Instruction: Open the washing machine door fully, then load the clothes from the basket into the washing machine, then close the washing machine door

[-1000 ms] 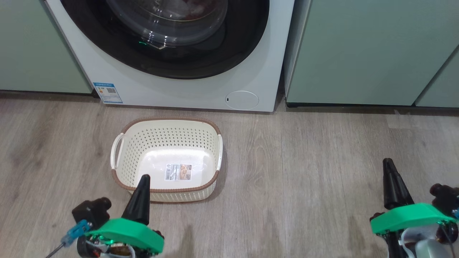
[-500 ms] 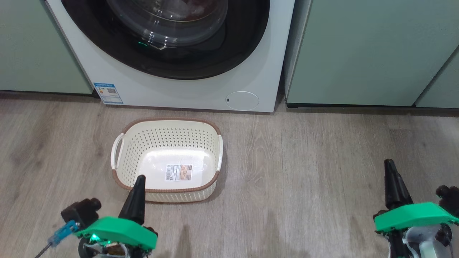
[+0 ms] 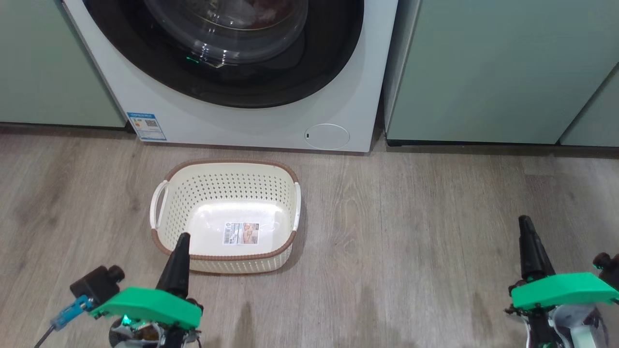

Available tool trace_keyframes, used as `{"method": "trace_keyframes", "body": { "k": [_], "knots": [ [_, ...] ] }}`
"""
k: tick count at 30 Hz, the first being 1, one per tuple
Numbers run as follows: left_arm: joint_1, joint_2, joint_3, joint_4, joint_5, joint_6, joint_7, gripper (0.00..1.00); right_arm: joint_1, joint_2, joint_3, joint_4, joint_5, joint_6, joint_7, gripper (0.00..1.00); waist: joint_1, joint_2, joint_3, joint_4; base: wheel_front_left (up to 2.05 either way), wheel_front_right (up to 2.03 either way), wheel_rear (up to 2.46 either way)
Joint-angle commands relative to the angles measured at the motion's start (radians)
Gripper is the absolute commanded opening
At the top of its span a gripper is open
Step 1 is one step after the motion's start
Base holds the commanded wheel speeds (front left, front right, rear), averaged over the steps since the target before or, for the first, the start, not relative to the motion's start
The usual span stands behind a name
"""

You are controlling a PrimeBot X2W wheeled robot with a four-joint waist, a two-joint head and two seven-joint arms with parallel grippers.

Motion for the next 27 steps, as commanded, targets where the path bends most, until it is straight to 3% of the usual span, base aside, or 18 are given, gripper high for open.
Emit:
{"method": "trace_keyframes", "body": {
  "k": [1,27],
  "knots": [
    [-0.051,0.016,0.027,-0.027,-0.023,-0.007,0.002,0.00,-0.056,-0.009,0.013,-0.032,0.026,0.000,0.007,0.00,0.0000,0.0000,0.000,0.000,0.00,0.00,0.00],
    [-0.072,0.021,0.085,-0.009,-0.321,-0.028,0.080,0.00,-0.072,-0.012,0.022,-0.029,0.341,0.000,0.088,0.00,-0.0001,0.0000,-0.004,0.002,0.00,0.00,0.00]
  ]
}}
